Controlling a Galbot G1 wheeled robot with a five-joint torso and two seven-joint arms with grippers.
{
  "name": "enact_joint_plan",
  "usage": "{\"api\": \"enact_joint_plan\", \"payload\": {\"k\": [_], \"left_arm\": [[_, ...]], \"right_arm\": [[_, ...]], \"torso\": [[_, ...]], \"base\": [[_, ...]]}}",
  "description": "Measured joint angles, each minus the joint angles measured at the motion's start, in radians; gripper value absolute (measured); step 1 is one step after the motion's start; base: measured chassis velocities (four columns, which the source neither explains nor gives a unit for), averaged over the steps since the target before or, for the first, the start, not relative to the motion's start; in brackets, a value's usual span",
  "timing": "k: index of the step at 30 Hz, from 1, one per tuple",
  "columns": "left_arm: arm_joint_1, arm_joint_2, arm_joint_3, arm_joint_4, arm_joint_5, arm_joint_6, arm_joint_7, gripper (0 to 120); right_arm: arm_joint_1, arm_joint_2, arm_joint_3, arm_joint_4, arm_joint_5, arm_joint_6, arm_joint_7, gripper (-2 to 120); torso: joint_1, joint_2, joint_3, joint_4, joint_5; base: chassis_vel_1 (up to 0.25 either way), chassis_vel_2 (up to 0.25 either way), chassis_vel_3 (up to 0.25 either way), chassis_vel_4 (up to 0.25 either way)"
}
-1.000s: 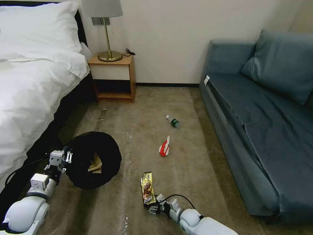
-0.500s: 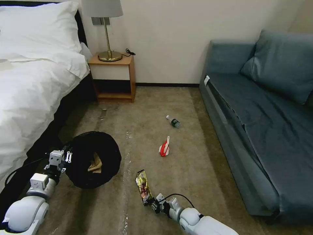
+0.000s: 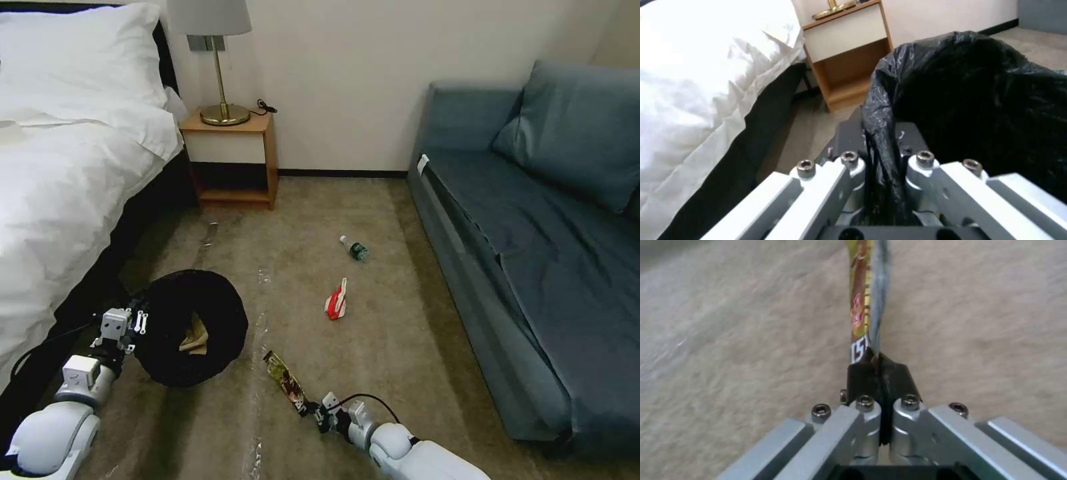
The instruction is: Pick up the trash bin, then pick up the garbage on the floor and place it into the trash bin.
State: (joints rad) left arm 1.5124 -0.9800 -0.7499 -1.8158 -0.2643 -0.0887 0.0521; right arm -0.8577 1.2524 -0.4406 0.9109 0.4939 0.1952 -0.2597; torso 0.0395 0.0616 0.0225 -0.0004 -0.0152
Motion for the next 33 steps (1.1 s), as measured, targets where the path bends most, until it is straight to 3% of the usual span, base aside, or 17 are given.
{"api": "enact_joint_plan", "payload": {"k": [8,14,16,20,25,33], "left_arm": [[0.003,-0.008,0.006,-0.006,0.010,-0.004,0.000,7],[-0.003,-0.014,0.021,0.008,0.023,-0.010,0.000,7],[-0.003,-0.017,0.024,0.011,0.027,-0.014,0.000,7],[-0.006,-0.017,0.025,0.011,0.028,-0.014,0.000,7],[-0.009,-0.020,0.037,0.002,0.030,-0.014,0.000,7],[-0.009,-0.034,0.055,-0.009,0.044,-0.018,-0.001,7]], "right_arm": [[0.020,-0.059,0.086,0.053,-0.003,0.019,-0.011,0],[0.023,-0.156,0.149,0.173,-0.007,0.028,-0.011,0],[0.025,-0.222,0.167,0.285,-0.001,0.018,-0.007,0],[0.027,-0.274,0.178,0.392,0.013,-0.003,-0.001,0],[0.028,-0.362,0.185,0.646,0.074,-0.081,0.036,0],[0.055,-0.358,0.149,0.812,0.111,-0.160,0.085,0]], "torso": [[0.000,0.000,0.000,0.0001,0.0002],[0.000,0.000,0.000,-0.0001,0.0000],[0.000,0.000,0.000,0.0000,-0.0002],[0.000,0.000,0.000,0.0000,0.0000],[0.000,0.000,0.000,0.0000,0.0000],[0.000,0.000,0.000,0.0002,-0.0001]], "base": [[0.000,0.000,0.000,0.000],[0.000,0.000,0.000,0.000],[0.000,0.000,0.000,0.000],[0.000,0.000,0.000,0.000],[0.000,0.000,0.000,0.000],[0.000,0.000,0.000,0.000]]}}
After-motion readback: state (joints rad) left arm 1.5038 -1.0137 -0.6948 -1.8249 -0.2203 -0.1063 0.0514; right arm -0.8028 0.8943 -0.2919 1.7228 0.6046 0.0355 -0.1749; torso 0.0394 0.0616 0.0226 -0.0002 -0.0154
